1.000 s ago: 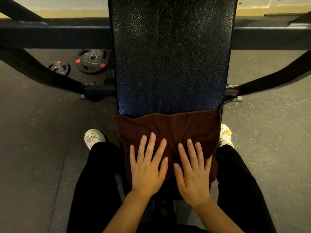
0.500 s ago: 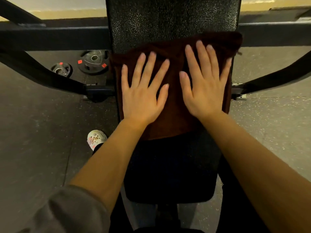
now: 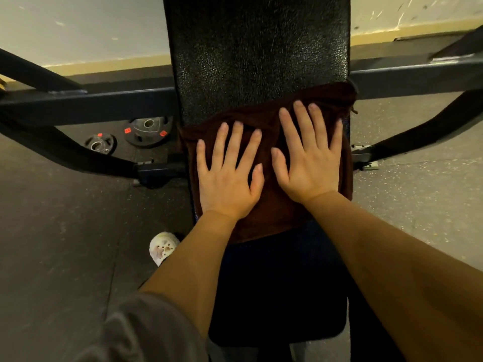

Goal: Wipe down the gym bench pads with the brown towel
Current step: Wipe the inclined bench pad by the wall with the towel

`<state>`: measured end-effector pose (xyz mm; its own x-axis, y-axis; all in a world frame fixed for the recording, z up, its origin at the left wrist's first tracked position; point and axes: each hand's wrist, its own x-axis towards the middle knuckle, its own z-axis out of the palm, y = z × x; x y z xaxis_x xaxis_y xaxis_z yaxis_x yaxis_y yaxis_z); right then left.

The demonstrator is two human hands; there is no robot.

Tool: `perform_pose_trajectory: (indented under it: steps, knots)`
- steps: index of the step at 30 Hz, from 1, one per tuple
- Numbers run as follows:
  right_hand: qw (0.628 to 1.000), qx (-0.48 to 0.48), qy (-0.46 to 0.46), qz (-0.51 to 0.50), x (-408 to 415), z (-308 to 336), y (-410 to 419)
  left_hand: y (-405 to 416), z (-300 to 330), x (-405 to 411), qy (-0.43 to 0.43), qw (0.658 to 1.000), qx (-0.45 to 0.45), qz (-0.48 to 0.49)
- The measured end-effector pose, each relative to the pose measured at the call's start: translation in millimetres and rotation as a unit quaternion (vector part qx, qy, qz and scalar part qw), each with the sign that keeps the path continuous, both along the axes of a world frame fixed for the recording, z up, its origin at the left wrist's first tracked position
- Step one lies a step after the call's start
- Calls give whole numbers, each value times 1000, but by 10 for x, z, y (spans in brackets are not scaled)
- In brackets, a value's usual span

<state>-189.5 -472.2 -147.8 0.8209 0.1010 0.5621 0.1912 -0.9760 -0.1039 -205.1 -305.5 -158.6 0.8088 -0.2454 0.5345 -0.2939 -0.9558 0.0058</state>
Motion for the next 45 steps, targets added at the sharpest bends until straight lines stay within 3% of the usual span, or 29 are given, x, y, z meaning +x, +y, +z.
perform_pose_trajectory:
  steps: [18, 31, 45]
  knots:
    - [1000, 9, -27, 12, -13, -14, -9, 16, -82, -19, -21, 1000, 2, -6]
    - [999, 0, 52, -3, -37, 16, -4, 12, -61, -25, 34, 999, 18, -27]
    - [1000, -1, 6, -17, -12, 37, 25, 13, 4, -11, 25, 998, 62, 0]
